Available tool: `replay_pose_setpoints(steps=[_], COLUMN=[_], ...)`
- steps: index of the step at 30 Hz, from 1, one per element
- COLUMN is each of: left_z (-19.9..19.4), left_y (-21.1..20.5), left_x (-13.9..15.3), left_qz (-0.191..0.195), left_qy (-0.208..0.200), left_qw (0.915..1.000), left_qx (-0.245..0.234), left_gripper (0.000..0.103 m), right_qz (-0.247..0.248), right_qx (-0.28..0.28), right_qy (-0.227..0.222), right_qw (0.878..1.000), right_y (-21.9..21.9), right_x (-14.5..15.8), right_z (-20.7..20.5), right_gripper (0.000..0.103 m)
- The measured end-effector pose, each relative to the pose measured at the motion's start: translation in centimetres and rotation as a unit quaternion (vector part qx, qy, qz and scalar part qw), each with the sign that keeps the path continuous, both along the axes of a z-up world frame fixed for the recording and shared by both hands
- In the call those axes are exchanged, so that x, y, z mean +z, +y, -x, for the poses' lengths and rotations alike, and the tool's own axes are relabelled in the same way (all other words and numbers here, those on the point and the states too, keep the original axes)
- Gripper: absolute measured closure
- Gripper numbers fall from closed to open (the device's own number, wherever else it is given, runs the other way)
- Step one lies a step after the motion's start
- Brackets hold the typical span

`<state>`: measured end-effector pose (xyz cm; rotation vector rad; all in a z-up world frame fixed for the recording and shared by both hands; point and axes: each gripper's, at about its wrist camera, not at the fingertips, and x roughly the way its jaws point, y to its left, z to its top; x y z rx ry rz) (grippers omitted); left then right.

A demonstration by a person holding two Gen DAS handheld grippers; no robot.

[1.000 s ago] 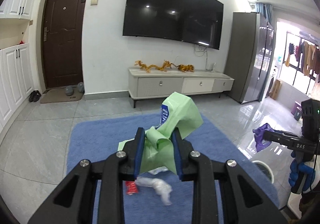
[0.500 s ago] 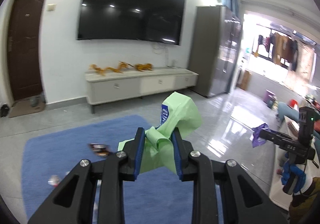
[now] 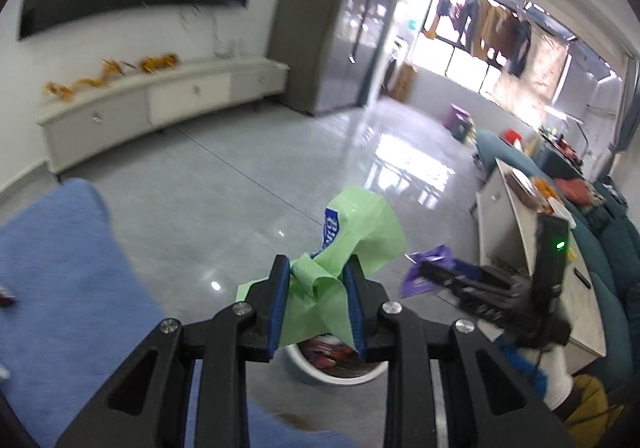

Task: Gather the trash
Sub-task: 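Carry the green plastic and purple wrapper to the bin and open both grippers, then return both tools to the trash on the rug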

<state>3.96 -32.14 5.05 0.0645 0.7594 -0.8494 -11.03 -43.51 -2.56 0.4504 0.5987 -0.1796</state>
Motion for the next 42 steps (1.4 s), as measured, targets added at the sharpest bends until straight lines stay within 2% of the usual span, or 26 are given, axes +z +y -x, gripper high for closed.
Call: replay_pose_setpoints(steps=[6, 10, 11, 12, 13, 14, 19, 25, 30, 36, 42], left_z=[-1.9, -2.7, -2.9, -3.1, -3.0, -2.9, -2.4, -1.3, 0.1, 1.7, 3.1], left_y=[-7.5, -10.6, -11.0, -11.4, -11.5, -11.5, -11.1, -9.1, -5.9, -0.3, 7.3], left_x=[-4.5, -7.2, -7.8, -8.1, -8.4, -8.5, -8.2, -6.0, -3.2, 0.2, 3.6], left_qz=[-0.013, -0.021, -0.022, -0.021, -0.018, -0.016, -0.011, -0.009, 0.001, 0.018, 0.043], left_qy=[0.061, 0.102, 0.110, 0.115, 0.119, 0.118, 0.115, 0.076, 0.038, 0.000, -0.033], left_qw=[0.9973, 0.9932, 0.9922, 0.9916, 0.9913, 0.9914, 0.9917, 0.9960, 0.9988, 0.9998, 0.9980], left_qx=[-0.039, -0.053, -0.055, -0.056, -0.055, -0.053, -0.056, -0.047, -0.032, -0.006, 0.031], left_gripper=[0.076, 0.074, 0.072, 0.061, 0.044, 0.040, 0.039, 0.039, 0.039, 0.039, 0.039], right_qz=[-0.040, -0.059, -0.059, -0.057, -0.057, -0.057, -0.059, -0.048, -0.033, -0.002, 0.029], right_qx=[-0.022, -0.037, -0.040, -0.045, -0.048, -0.051, -0.062, -0.076, -0.072, -0.052, -0.024], right_qy=[0.050, 0.073, 0.078, 0.083, 0.086, 0.088, 0.085, 0.058, 0.020, -0.031, -0.077], right_qw=[0.998, 0.995, 0.994, 0.994, 0.993, 0.993, 0.993, 0.994, 0.997, 0.998, 0.996], right_y=[-3.4, -4.7, -4.9, -5.1, -4.7, -4.8, -5.0, -4.9, -3.7, -0.4, 3.7], right_x=[-6.1, -8.6, -8.8, -9.1, -9.2, -9.3, -9.0, -6.5, -2.6, 3.1, 8.3], right_z=[-1.1, -2.4, -2.5, -2.6, -2.7, -2.6, -2.0, -0.5, 1.0, 1.7, 2.6], right_gripper=[0.053, 0.046, 0.043, 0.038, 0.035, 0.034, 0.032, 0.032, 0.032, 0.032, 0.032])
